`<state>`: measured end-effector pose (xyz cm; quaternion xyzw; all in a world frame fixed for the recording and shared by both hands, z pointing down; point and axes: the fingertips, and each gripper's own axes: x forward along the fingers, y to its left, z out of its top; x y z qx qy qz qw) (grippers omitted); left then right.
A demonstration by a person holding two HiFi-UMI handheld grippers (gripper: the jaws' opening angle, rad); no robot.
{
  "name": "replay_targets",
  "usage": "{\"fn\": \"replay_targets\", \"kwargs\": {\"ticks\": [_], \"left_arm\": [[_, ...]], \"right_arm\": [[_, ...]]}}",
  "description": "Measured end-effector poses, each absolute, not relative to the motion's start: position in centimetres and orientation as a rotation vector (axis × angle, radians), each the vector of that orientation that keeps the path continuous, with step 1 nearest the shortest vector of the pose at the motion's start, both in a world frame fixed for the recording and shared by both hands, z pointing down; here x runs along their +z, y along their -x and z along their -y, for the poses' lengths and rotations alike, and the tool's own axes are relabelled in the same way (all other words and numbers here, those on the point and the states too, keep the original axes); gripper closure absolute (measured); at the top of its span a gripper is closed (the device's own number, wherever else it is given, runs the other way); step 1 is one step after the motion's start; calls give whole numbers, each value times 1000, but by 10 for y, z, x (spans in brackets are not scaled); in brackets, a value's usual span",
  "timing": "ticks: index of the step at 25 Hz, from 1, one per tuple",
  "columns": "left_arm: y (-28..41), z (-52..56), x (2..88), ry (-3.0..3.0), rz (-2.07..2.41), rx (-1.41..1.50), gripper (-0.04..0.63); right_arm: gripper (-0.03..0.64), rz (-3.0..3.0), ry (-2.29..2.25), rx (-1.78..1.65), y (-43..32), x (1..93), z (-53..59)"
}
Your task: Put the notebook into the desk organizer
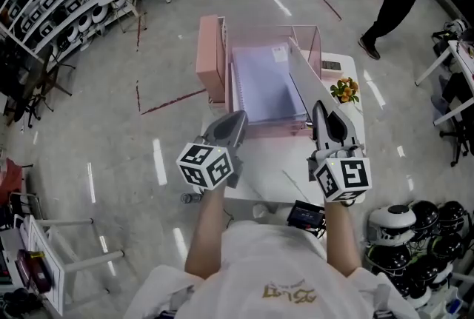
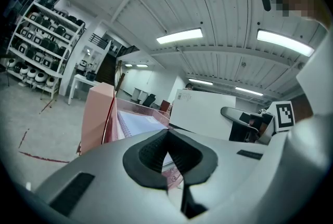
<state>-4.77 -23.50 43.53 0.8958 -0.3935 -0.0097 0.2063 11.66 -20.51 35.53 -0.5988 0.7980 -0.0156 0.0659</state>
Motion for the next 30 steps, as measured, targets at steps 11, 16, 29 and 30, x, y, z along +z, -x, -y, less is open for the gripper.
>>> {"fn": "replay_targets", "kwargs": {"ticks": [11,16,29,30], "left_arm": [[51,253,438,-2498,1127,-17,578],[51,263,436,-2502,1136,-26,578],[59,284,434,-2482,1170,-43,578],[58,285,435,-2481,1168,-42,578]], "right_arm": [[597,-2451,1856,13,-113,370,232],[597,-2473,1869,57,-108,372,241],[597,-2542,1917,152,-96,378,269],[597,-2546,1918,156,-96,380,271]]}}
